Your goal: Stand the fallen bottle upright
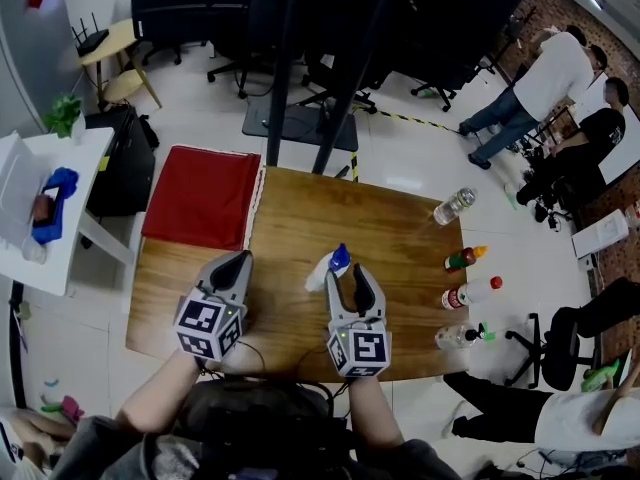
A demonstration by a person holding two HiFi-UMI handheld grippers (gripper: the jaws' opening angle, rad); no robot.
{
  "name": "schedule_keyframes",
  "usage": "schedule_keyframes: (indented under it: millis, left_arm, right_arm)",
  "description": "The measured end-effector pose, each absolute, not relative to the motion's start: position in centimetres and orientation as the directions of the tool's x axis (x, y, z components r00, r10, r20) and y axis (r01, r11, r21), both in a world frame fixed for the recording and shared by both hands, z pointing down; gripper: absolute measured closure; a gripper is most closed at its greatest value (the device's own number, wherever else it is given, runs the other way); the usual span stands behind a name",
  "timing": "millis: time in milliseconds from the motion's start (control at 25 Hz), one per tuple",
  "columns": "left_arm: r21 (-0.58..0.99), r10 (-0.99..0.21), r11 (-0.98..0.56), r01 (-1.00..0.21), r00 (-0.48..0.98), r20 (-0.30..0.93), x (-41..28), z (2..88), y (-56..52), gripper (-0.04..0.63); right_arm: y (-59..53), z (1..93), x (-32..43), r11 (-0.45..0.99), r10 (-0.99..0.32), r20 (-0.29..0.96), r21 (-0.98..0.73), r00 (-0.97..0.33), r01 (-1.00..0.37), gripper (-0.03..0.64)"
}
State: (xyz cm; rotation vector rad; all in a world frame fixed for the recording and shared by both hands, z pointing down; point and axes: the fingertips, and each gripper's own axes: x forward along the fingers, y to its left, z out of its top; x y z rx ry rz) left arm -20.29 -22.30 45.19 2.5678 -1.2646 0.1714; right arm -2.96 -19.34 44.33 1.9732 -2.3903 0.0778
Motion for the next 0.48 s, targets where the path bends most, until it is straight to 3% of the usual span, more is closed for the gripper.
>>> schedule_keyframes:
  millis: [120,280,480]
  left_arm:
    - [0.189,-0.755,-0.588,-0.787,0.617,0.220,-20.3,45.1,-21.9,0.566]
    - [0.195,-0.754,-0.587,-0.786,0.618,0.223,-20.9,45.3,-21.5,0.566]
    - [0.201,-0.744,-0.593,-0.780,0.626,0.232,-21.1,45.7,-20.7,0.566]
  right_arm:
    - [-18.4,42.8,-3.5,0.177,-0.984,0.017,0.050,-0.176,-0.983,0.519]
    - [-17.4,41.2,-4.8,0.178,-0.984,-0.015,0.077,-0.180,-0.981,0.603]
    - [-16.8,40.9,-6.0,0.202,-0.979,-0.018,0.072,-0.204,-0.977,0.606]
